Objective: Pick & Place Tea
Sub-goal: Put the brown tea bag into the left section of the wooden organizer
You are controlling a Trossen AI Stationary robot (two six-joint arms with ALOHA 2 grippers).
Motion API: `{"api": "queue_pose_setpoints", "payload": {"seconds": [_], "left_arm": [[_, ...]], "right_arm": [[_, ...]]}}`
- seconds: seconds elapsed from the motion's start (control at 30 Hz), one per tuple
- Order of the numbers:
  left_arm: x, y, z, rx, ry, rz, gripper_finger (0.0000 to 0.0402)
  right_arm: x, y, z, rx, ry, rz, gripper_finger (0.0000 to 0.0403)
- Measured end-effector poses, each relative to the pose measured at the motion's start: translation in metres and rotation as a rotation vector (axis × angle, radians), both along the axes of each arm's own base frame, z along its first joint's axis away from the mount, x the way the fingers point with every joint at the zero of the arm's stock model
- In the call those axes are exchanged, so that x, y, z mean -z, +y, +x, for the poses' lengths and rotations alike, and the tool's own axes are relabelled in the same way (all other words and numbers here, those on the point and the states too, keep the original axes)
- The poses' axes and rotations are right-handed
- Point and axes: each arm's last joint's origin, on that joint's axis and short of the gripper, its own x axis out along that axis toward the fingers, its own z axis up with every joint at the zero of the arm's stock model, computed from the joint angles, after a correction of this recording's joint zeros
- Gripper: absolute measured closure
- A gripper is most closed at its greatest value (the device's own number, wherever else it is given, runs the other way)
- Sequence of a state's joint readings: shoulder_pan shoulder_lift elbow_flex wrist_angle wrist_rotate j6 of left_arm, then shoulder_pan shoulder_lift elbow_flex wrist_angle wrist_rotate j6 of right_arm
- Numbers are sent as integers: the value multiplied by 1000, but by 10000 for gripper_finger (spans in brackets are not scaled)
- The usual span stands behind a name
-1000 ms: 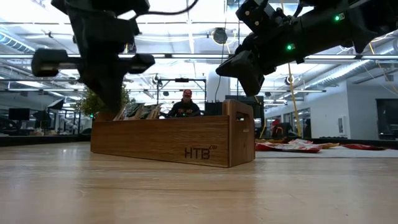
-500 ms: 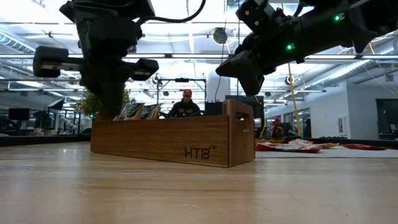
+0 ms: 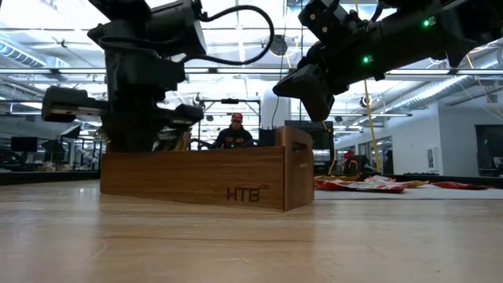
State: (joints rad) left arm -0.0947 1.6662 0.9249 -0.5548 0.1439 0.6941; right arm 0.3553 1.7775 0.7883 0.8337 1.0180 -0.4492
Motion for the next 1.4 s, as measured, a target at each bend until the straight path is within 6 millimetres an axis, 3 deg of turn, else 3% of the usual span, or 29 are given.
{"api": "queue_pose_setpoints", "payload": {"seconds": [0.27, 0.67, 0.93, 1.1, 1.4], "left_arm": [[2, 3, 6, -22, -41, 19, 398], [-6, -5, 4, -53, -100, 202, 389], [-9, -9, 5, -72, -128, 184, 398], [-9, -13, 4, -60, -134, 188, 373], [-36, -15, -3, -130, -239, 232, 342]], "right_arm": [[0, 0, 0, 0, 0, 0, 375], [0, 0, 0, 0, -1, 0, 376], [0, 0, 0, 0, -2, 1, 376], [0, 0, 0, 0, -2, 1, 374], [0, 0, 0, 0, -1, 0, 374]]}}
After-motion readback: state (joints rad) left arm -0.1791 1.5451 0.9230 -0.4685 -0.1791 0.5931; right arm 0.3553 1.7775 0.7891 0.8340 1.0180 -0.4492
